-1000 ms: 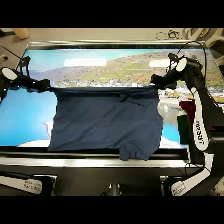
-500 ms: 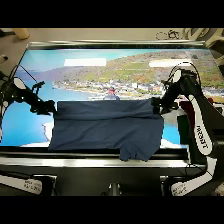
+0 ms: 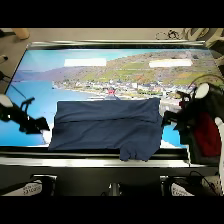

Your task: Fold the shirts.

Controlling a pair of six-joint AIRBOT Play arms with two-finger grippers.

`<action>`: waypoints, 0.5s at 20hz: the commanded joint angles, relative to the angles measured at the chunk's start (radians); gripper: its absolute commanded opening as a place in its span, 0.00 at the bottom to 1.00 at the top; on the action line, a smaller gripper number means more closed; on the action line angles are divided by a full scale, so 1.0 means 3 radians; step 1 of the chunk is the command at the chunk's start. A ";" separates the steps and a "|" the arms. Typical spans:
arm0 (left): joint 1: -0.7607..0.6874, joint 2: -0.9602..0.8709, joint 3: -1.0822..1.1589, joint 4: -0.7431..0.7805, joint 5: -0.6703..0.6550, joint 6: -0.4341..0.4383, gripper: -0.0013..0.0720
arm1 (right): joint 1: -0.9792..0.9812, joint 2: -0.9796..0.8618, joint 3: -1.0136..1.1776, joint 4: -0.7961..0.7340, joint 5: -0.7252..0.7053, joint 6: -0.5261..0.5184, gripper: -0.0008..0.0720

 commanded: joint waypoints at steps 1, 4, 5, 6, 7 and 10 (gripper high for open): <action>0.0048 0.0432 -0.0860 0.0000 0.0341 0.0033 0.70 | -0.0032 0.0448 -0.0633 0.0179 -0.0326 -0.0061 0.76; 0.0041 0.0407 -0.1058 -0.0062 0.0553 0.0033 0.70 | -0.0033 0.0462 -0.0637 0.0179 -0.0320 -0.0102 0.76; 0.0041 0.0397 -0.1072 -0.0089 0.0610 0.0032 0.69 | -0.0033 0.0462 -0.0637 0.0179 -0.0317 -0.0111 0.76; 0.0041 0.0385 -0.1072 -0.0103 0.0651 0.0032 0.69 | -0.0033 0.0462 -0.0637 0.0181 -0.0317 -0.0111 0.76; 0.0041 0.0373 -0.1072 -0.0117 0.0673 0.0032 0.69 | -0.0033 0.0462 -0.0636 0.0178 -0.0309 -0.0111 0.76; 0.0041 0.0270 -0.1072 -0.0181 0.0698 0.0033 0.69 | -0.0033 0.0462 -0.0637 0.0125 -0.0261 -0.0109 0.76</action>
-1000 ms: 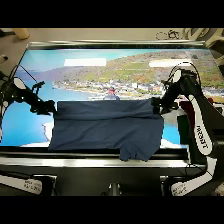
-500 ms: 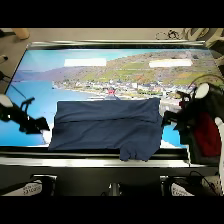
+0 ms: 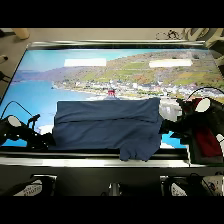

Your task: Fold the shirts.

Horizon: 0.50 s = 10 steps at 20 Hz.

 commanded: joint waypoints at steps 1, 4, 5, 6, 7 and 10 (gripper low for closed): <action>0.0003 -0.0097 -0.0051 -0.0081 0.0095 0.0003 0.61 | 0.0000 0.0019 -0.0024 -0.0094 0.0084 -0.0010 0.77; 0.0003 -0.0159 -0.0051 -0.0195 0.0093 0.0112 0.06 | 0.0000 0.0094 -0.0200 -0.0211 0.0191 -0.0067 0.88; 0.0003 -0.0151 -0.0051 -0.0221 0.0104 0.0127 0.06 | 0.0000 0.0168 -0.0437 -0.0211 0.0118 -0.0058 0.88; 0.0003 -0.0145 -0.0050 -0.0245 0.0106 0.0161 0.06 | 0.0000 0.0215 -0.0718 -0.0168 0.0065 -0.0043 0.88; 0.0003 -0.0135 -0.0050 -0.0258 0.0106 0.0192 0.06 | 0.0000 0.0226 -0.0965 -0.0017 0.0037 -0.0057 0.86; 0.0003 -0.0128 -0.0045 -0.0275 0.0100 0.0242 0.06 | 0.0001 0.0226 -0.1427 0.0614 -0.0422 -0.0128 0.76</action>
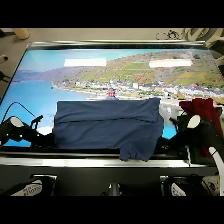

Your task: Fold the shirts.

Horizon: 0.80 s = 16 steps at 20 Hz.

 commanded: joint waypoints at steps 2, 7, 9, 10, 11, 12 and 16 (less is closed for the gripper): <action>0.0001 0.0001 0.0003 -0.0069 0.0011 0.0072 0.06 | -0.0001 0.0029 -0.0557 0.0501 -0.0670 0.0015 0.74; 0.0001 0.0000 0.0003 -0.0103 0.0020 0.0074 0.06 | -0.0001 0.0027 -0.0629 0.0693 -0.1081 0.0099 0.51; 0.0001 0.0001 0.0004 -0.0103 0.0051 0.0080 0.06 | -0.0003 0.0027 -0.0627 0.0704 -0.1086 0.0099 0.04; 0.0003 0.0004 0.0020 -0.0121 0.0057 0.0140 0.06 | -0.0003 0.0031 -0.0600 0.0779 -0.1047 0.0019 0.04; 0.0001 0.0034 0.0072 -0.0131 0.0052 0.0177 0.05 | -0.0003 0.0042 -0.0512 0.0790 -0.0923 -0.0104 0.04; 0.0003 0.0128 0.0175 -0.0148 0.0053 0.0198 0.05 | -0.0003 0.0079 -0.0342 0.0774 -0.0782 -0.0189 0.04; 0.0004 0.0520 0.0984 -0.0154 0.0083 0.0020 0.05 | -0.0003 0.0153 0.0910 0.0627 -0.0650 -0.0081 0.04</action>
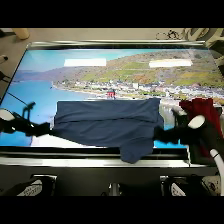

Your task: Fold the shirts.

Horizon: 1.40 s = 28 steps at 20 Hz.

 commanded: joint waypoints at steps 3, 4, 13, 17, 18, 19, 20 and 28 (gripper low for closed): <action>-0.0053 -0.0148 0.0924 -0.0100 0.0243 -0.0210 0.05 | 0.0001 -0.0535 0.1490 -0.0169 -0.0239 0.0126 0.04; -0.0071 -0.0355 0.1058 -0.0168 0.0275 -0.0231 0.05 | 0.0000 -0.0809 0.1682 -0.0160 -0.0320 0.0126 0.04; -0.0090 -0.1759 0.1848 -0.0635 0.0294 -0.0369 0.59 | -0.0027 -0.2005 0.2163 0.0490 -0.0258 -0.0165 0.97; 0.0029 -0.1495 0.2155 -0.0637 0.0149 -0.0305 0.58 | -0.0093 -0.1915 0.2227 -0.0673 0.0384 -0.0094 1.00; 0.0028 -0.1395 0.2163 -0.0637 0.0149 -0.0305 0.58 | -0.0093 -0.1965 0.2181 -0.0689 0.0492 -0.0103 1.00; 0.0014 -0.1294 0.2163 -0.0637 0.0140 -0.0304 0.58 | -0.0089 -0.2033 0.2118 -0.0558 0.0490 -0.0122 1.00; -0.0003 -0.1190 0.2163 -0.0637 0.0126 -0.0304 0.58 | -0.0089 -0.2107 0.2075 -0.0365 0.0421 -0.0123 1.00; -0.0397 -0.0666 0.2162 -0.0637 0.0107 -0.0305 0.58 | 0.0244 -0.2422 0.2075 0.0332 -0.0017 -0.0061 0.83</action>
